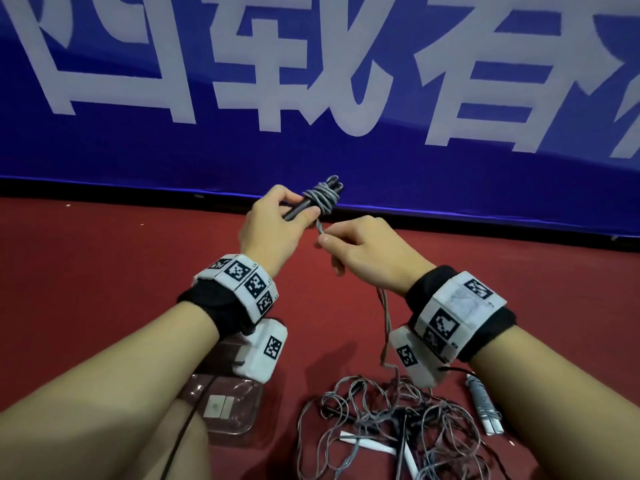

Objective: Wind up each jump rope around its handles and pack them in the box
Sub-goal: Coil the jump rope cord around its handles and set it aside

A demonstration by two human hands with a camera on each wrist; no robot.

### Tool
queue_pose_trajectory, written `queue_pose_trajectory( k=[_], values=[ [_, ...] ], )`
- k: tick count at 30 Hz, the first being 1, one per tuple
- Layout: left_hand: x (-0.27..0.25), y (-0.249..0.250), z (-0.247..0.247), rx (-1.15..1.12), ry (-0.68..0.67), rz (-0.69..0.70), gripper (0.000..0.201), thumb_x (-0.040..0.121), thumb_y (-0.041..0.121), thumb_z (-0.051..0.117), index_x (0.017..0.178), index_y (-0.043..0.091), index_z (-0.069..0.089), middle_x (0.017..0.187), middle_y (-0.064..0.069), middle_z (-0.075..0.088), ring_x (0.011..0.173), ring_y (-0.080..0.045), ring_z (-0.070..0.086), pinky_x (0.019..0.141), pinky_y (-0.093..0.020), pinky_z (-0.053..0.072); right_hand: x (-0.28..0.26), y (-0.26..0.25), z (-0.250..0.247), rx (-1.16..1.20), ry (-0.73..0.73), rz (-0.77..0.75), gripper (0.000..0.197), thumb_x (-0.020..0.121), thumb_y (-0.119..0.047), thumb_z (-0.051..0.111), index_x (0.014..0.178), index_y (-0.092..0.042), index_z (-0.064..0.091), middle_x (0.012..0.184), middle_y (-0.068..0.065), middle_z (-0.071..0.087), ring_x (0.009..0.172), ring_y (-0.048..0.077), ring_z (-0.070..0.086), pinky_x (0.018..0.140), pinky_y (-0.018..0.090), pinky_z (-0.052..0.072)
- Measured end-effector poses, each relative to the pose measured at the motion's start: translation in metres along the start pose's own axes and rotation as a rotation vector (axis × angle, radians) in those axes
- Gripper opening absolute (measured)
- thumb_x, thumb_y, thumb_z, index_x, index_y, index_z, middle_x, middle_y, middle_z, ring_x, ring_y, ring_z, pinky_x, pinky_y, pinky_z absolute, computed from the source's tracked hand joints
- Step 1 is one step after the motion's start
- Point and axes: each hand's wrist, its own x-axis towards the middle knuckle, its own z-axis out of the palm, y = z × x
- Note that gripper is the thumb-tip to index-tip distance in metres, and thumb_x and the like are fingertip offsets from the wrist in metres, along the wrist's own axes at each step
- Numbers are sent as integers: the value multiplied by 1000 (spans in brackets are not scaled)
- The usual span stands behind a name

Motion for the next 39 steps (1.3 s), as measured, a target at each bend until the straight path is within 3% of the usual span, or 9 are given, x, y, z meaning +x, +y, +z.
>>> queue_pose_trajectory(
  k=[4, 9, 12, 15, 18, 20, 23, 27, 39],
  values=[
    [-5, 6, 3, 414, -99, 146, 26, 82, 51, 77, 95, 35, 62, 82, 16, 72, 87, -16, 69, 76, -34, 47, -4, 10, -15, -386, 193, -80, 31, 98, -48, 55, 82, -25, 70, 63, -6, 55, 66, 18, 51, 63, 38, 46],
    [-11, 18, 2, 412, -420, 273, 26, 80, 52, 78, 97, 38, 64, 86, 20, 73, 87, -10, 67, 87, -41, 52, -7, 35, -40, -134, 192, -48, 19, 90, -48, 70, 90, -30, 76, 81, -12, 71, 79, 6, 66, 75, 38, 55],
    [-19, 33, 3, 338, -645, 268, 21, 82, 39, 83, 90, 34, 64, 79, 14, 75, 70, -8, 66, 71, -35, 53, -12, 48, -45, 150, 216, -1, 32, 74, -41, 87, 89, -18, 71, 73, -3, 72, 71, 8, 67, 72, 28, 54],
    [-26, 42, 3, 39, -786, 181, 18, 87, 15, 81, 92, 15, 63, 73, -2, 76, 47, -18, 55, 47, -28, 45, -14, 53, -41, 349, 107, 33, 38, 75, -42, 81, 83, -5, 72, 76, 17, 70, 69, 19, 61, 70, 32, 49],
    [-26, 46, -2, -268, -746, 95, 23, 84, 17, 76, 93, 11, 55, 74, -14, 74, 39, -21, 50, 41, -24, 39, -13, 61, -24, 607, 29, 154, 43, 89, -37, 74, 87, 6, 66, 74, 23, 51, 63, 24, 41, 58, 28, 34],
    [-24, 46, -1, -344, -663, 48, 26, 82, 25, 73, 96, 11, 56, 74, -15, 73, 39, -21, 50, 39, -22, 36, -10, 59, -12, 710, -23, 210, 19, 100, -17, 58, 90, -1, 59, 75, 18, 38, 54, 15, 31, 50, 20, 27],
    [-18, 35, 2, -330, -455, -18, 20, 91, 24, 72, 100, 13, 57, 74, -9, 75, 41, -18, 51, 38, -22, 36, -3, 53, -4, 740, -45, 291, 28, 104, -14, 49, 80, -14, 63, 73, 10, 51, 47, 9, 30, 46, 21, 26],
    [-5, 14, 8, -260, -237, -133, 34, 94, 26, 74, 102, 23, 40, 77, -7, 77, 43, -20, 52, 44, -28, 40, -1, 40, 2, 697, -134, 287, 13, 103, -15, 56, 97, -14, 67, 76, 0, 59, 49, 9, 32, 46, 22, 26],
    [-1, 0, 23, -131, -266, -140, 30, 94, 8, 69, 110, 19, 46, 75, -1, 76, 47, -17, 56, 43, -28, 44, 1, 47, 7, 587, -125, 437, 28, 101, -16, 60, 116, 7, 66, 61, 1, 54, 43, 10, 34, 42, 20, 31]
  ],
)
